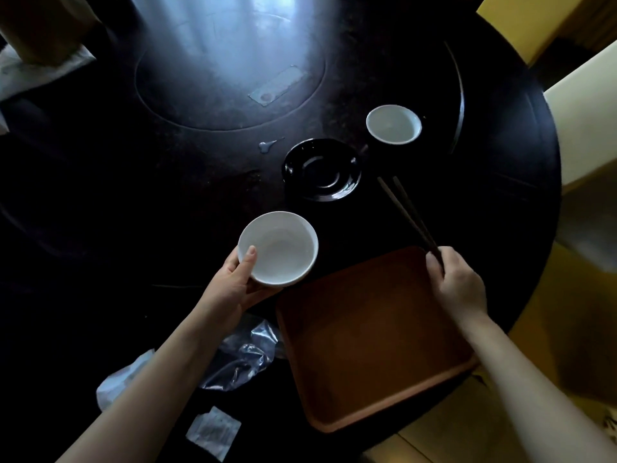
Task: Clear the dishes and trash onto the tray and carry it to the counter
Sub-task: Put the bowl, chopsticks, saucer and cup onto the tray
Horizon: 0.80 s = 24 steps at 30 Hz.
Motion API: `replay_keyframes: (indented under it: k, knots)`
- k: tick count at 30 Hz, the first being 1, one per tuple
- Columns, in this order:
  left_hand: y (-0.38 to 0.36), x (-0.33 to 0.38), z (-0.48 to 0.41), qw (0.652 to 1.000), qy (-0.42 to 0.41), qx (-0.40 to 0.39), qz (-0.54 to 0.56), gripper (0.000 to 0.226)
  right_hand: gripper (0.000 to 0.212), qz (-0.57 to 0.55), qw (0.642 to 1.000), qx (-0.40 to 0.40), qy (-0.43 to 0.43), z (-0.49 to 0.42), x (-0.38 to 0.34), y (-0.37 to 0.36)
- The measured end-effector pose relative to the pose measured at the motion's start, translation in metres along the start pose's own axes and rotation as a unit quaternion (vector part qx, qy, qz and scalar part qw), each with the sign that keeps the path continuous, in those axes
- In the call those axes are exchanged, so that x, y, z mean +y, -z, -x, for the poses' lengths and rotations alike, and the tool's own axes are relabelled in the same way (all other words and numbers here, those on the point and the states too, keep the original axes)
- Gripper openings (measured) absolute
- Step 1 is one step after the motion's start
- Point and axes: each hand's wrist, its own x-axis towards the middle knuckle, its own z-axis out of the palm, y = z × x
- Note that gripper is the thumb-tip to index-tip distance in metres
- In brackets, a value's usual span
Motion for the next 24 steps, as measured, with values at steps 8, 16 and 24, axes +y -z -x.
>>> replay_keyframes:
  k: [8,16,24]
  knots:
    - [-0.012,-0.017,0.018,1.000,0.010,0.009,0.018,0.023,0.054,0.079,0.963,-0.134,0.218,0.034,0.021,-0.006]
    - [-0.001,-0.039,0.039,0.999,0.010,0.023,-0.025,0.033,0.036,0.125,0.906,-0.151,0.374,-0.001,0.017,-0.031]
    - [-0.032,-0.080,0.064,0.997,0.056,0.015,-0.047,0.032,0.048,0.154,0.900,-0.117,0.391,-0.013,-0.016,-0.057]
